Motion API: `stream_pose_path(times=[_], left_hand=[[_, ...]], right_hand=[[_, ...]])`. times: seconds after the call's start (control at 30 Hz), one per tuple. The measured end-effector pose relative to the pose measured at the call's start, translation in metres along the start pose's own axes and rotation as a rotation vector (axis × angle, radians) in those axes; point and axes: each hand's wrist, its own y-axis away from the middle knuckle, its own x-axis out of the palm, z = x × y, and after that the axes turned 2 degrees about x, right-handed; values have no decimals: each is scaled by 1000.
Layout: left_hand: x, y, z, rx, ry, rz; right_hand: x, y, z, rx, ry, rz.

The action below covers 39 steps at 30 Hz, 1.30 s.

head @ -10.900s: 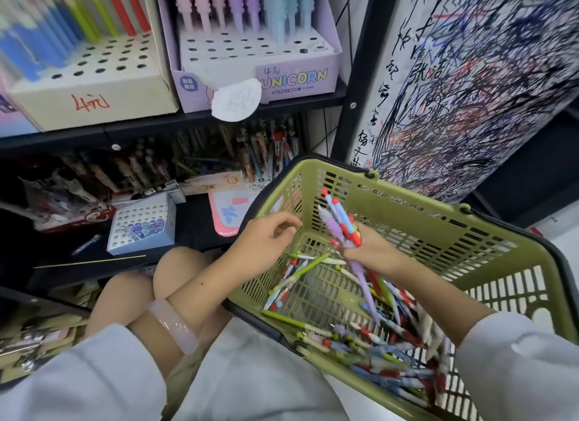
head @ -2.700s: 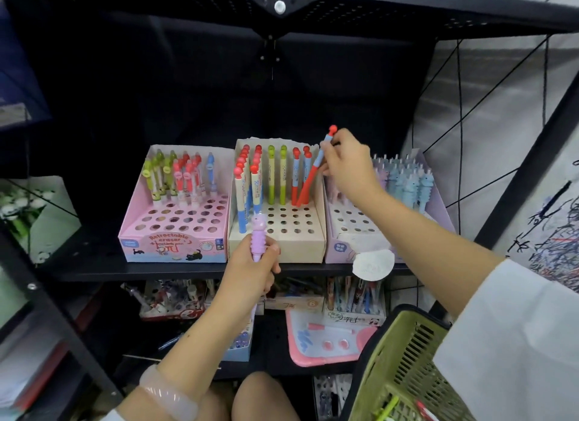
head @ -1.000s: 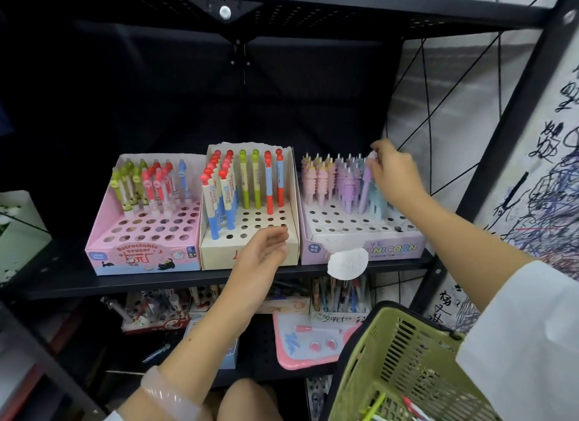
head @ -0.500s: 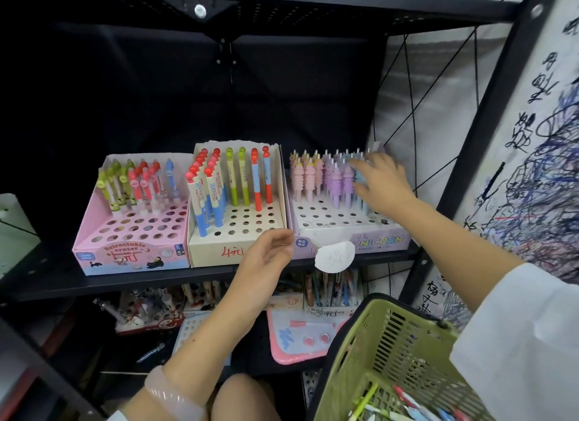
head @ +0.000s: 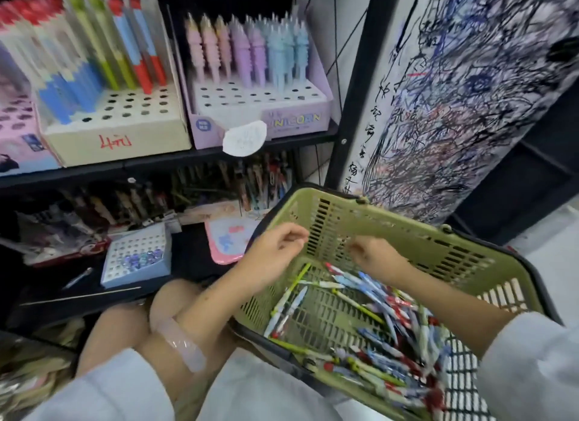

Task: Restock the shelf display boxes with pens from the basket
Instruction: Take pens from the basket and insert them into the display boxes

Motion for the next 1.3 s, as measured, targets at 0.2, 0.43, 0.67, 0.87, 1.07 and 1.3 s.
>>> stream_pose_path(times=[0.2,0.43,0.67,0.87,1.07,1.3], left_hand=[[31,-4,31,-89,-98,117],[36,-3,40,-116,-96,116],[33,-1,40,-123,-88,104],[29,0,37,-132,-56,89],[32,6,27,-204,-34,139],[31,6,5,-192,194,161]], right_hand=[[69,30,-88,419,242,152],[117,19,-90,305,495,149],[123,10,-87,152,503,167],[82,9,-57,175,-66,43],[23,8,1,213,-964,-68],[-6,10,77,-5,-1434,144]])
